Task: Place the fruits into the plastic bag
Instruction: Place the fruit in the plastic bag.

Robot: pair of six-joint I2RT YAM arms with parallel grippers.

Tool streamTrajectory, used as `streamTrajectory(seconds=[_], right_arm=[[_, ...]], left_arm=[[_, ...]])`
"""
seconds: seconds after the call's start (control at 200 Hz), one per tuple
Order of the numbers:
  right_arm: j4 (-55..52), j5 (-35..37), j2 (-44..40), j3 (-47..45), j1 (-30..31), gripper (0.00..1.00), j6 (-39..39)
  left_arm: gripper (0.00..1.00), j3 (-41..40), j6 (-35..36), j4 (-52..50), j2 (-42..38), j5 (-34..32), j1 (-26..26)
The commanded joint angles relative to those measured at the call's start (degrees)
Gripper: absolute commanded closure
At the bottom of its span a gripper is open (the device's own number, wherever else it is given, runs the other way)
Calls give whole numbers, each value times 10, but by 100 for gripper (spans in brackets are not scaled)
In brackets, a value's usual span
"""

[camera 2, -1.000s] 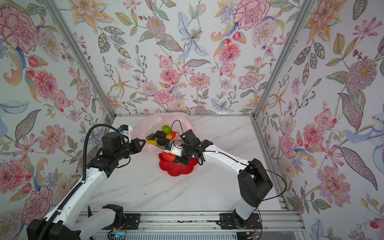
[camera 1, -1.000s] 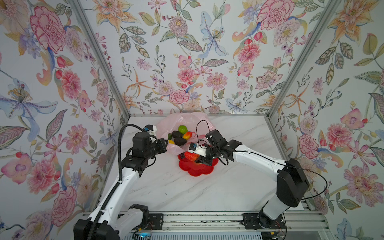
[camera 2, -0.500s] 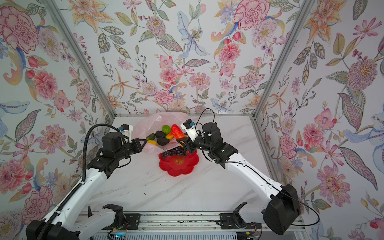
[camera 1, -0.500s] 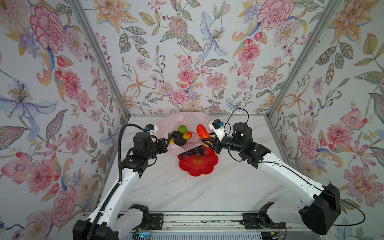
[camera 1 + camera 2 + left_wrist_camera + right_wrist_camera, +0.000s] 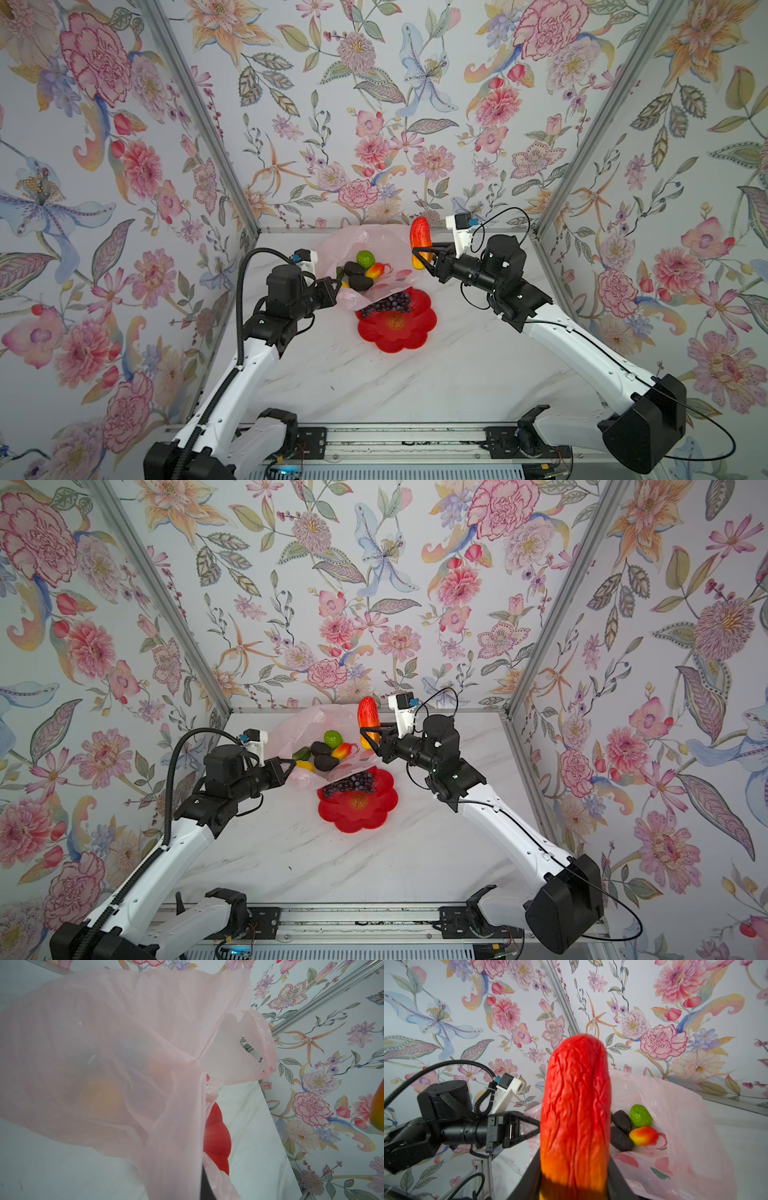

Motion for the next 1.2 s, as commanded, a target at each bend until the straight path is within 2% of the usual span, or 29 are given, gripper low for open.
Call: streamTrajectory(seconds=[0.0,0.18,0.31,0.45,0.571,0.646,0.816,1.196], right_arm=[[41,5,5,32,-5,87,102],[46,2,18,54,-12,88,195],[16,-10,42,82,-19,90,294],[9,-71,87,109,-26,90,413],[26,-102,114,118,-20,90,478],[19,-105,126,125,-14,90,494],[-68,-112,163,162,7,91,514],[-164,-141,267,228,74,91,512]], left_arm=[[100,-8,-6,5,-9,4,-8],[100,-6,-6,4,-11,4,-10],[100,-7,-4,3,-12,3,-12],[100,-7,-3,2,-13,3,-15],[100,-7,-2,0,-14,3,-15],[100,-7,-1,-1,-15,2,-17],[100,-7,0,-3,-16,1,-19],[100,-3,0,-3,-11,0,-19]])
